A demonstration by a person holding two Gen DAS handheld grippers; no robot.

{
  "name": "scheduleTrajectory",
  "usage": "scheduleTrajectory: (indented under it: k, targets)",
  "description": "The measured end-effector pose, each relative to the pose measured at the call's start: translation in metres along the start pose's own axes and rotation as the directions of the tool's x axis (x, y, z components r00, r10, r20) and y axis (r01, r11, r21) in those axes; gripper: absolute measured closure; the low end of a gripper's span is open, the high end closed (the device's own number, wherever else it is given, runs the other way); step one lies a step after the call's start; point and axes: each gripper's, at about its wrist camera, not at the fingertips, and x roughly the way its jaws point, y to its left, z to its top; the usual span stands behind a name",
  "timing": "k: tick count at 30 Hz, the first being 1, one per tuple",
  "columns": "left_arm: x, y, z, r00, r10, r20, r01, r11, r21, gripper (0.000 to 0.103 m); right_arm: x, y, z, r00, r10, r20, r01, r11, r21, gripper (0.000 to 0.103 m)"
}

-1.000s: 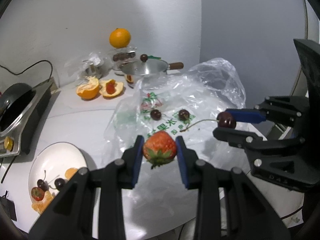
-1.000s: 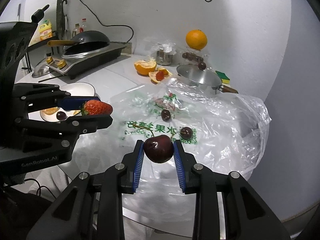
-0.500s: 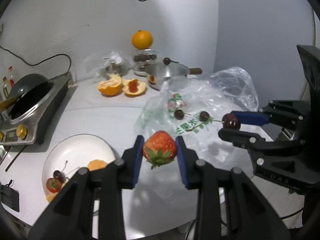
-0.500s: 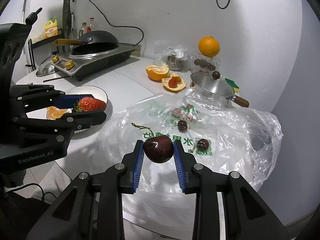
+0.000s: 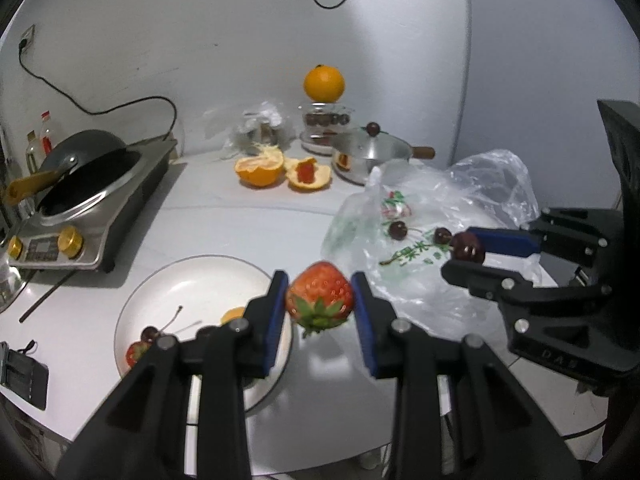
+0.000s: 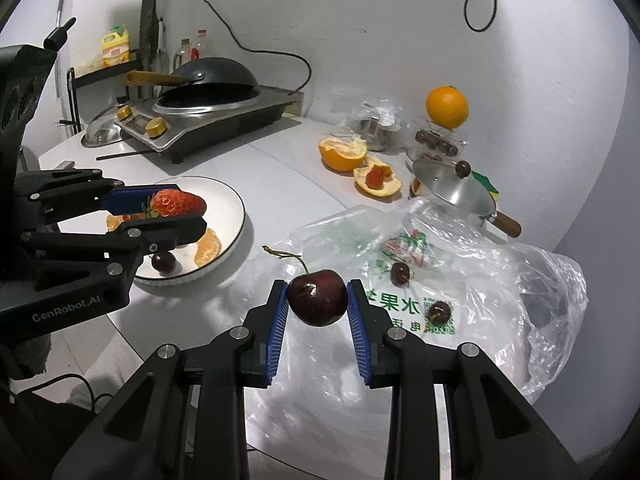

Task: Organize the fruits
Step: 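Carry the strawberry and cherries in both tools over the white plate, then open the left tool to drop the strawberry while the right tool releases the cherries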

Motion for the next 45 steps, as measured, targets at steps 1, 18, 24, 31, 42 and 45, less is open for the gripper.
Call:
scheduleTrajectory:
  k: [1, 18, 24, 31, 42, 45]
  targets:
    - [0.000, 0.002, 0.000, 1.000, 0.001, 0.000, -0.001, 1.000, -0.003, 0.070, 0.001, 0.003, 0.001, 1.000, 0.002, -0.001, -0.002, 1.000, -0.006, 0.071]
    - [0.000, 0.050, -0.012, 0.999, 0.047, -0.007, -0.047, 0.997, -0.061, 0.070, 0.026, 0.040, 0.025, 0.999, 0.046, -0.013, -0.047, 0.997, -0.060, 0.071]
    - [0.006, 0.067, -0.015, 0.998, 0.055, -0.010, -0.056, 0.996, -0.074, 0.070, 0.038, 0.050, 0.031, 0.998, 0.064, -0.020, -0.065, 0.995, -0.073, 0.071]
    - [0.013, 0.085, -0.018, 0.997, 0.074, -0.020, -0.075, 0.993, -0.095, 0.070, 0.054, 0.058, 0.038, 0.996, 0.087, -0.031, -0.089, 0.992, -0.084, 0.071]
    - [0.025, 0.118, -0.017, 0.995, 0.099, -0.019, -0.101, 0.986, -0.133, 0.070, 0.075, 0.068, 0.047, 0.993, 0.112, -0.030, -0.114, 0.990, -0.080, 0.071]
    - [0.028, 0.125, -0.015, 0.995, 0.098, -0.016, -0.100, 0.985, -0.144, 0.070, 0.083, 0.072, 0.049, 0.992, 0.127, -0.029, -0.128, 0.988, -0.080, 0.071]
